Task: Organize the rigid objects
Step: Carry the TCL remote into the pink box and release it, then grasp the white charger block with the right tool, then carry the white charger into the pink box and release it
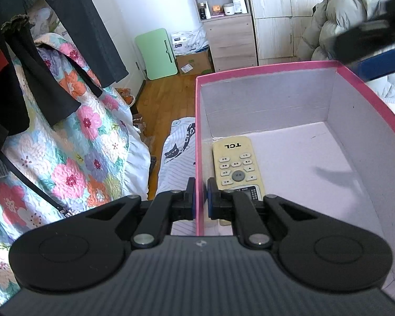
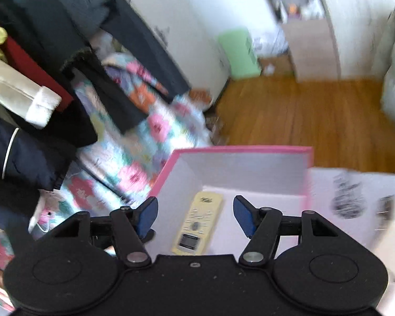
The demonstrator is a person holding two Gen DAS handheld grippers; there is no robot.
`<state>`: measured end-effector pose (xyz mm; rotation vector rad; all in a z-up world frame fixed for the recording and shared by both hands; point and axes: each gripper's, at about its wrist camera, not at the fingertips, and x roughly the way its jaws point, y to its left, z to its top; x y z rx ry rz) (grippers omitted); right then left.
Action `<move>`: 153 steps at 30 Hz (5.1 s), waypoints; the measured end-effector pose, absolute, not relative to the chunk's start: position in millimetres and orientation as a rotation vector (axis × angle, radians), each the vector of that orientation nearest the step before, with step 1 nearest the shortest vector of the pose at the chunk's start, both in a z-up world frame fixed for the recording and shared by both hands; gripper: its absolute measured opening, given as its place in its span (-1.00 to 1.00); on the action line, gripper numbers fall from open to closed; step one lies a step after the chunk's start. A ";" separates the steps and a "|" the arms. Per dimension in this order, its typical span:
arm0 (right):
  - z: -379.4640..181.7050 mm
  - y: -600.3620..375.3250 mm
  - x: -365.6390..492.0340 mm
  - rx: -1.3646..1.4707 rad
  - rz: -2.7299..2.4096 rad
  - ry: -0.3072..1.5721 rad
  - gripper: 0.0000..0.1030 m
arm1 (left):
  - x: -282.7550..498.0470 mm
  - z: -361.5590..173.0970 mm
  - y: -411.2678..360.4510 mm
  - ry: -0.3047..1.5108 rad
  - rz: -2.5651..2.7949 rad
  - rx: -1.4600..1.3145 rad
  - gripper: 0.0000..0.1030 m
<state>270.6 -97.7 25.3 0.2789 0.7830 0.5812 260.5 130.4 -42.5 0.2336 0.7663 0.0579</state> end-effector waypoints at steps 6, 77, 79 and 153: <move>36.3 -168.3 194.5 0.155 0.418 0.636 0.36 | 259.2 -43.0 125.1 0.766 0.069 0.279 -0.84; -66.7 -249.8 191.6 -0.170 0.415 0.647 0.21 | 262.9 -40.4 127.0 0.772 0.076 0.287 -0.80; -55.1 -247.0 183.6 -0.152 0.415 0.612 0.20 | 263.5 -40.6 128.3 0.773 0.078 0.286 -0.80; -37.1 -246.4 156.1 0.012 0.228 0.657 0.40 | 262.9 -43.8 115.6 0.769 0.095 0.362 -0.78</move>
